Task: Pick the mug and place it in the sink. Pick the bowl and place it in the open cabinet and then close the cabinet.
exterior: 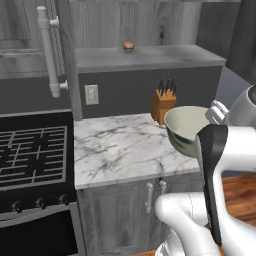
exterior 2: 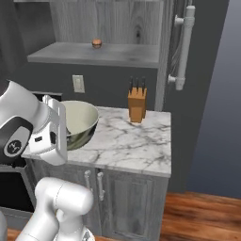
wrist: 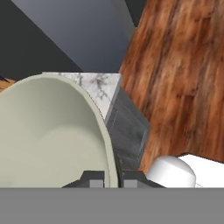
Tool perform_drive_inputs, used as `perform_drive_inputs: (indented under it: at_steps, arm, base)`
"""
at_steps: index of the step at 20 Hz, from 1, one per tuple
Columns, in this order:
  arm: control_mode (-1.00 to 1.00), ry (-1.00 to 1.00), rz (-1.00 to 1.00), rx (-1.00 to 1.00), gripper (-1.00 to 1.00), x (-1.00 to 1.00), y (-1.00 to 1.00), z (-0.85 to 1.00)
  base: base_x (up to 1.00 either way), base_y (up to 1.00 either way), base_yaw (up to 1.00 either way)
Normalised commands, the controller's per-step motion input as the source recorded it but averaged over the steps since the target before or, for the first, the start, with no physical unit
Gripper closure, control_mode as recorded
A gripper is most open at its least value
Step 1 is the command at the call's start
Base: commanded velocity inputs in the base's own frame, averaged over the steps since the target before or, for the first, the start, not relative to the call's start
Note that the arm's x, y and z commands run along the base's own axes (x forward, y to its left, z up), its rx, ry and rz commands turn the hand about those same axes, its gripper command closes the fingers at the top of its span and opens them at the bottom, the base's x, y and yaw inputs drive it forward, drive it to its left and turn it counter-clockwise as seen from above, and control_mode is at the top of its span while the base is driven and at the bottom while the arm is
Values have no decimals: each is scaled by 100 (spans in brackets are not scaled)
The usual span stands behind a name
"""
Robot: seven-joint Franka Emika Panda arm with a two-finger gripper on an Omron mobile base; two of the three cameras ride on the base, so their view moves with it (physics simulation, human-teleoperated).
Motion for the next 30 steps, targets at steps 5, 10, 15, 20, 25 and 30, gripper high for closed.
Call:
perform_drive_inputs:
  at_steps: [5, 10, 15, 20, 25, 30]
  arm:
    - [100, 0, 0, 0, 100, 0, 0, 0]
    - [100, 0, 0, 0, 100, 0, 0, 0]
    - [100, 0, 0, 0, 100, 0, 0, 0]
    - [100, 0, 0, 0, 100, 0, 0, 0]
    - [100, 0, 0, 0, 100, 0, 0, 0]
    - [100, 0, 0, 0, 100, 0, 0, 0]
  base:
    - [30, 0, 0]
    - [26, 0, 0]
    - [33, -2, 0]
    - [30, -1, 0]
    - [29, 0, 0]
    - [7, 0, 0]
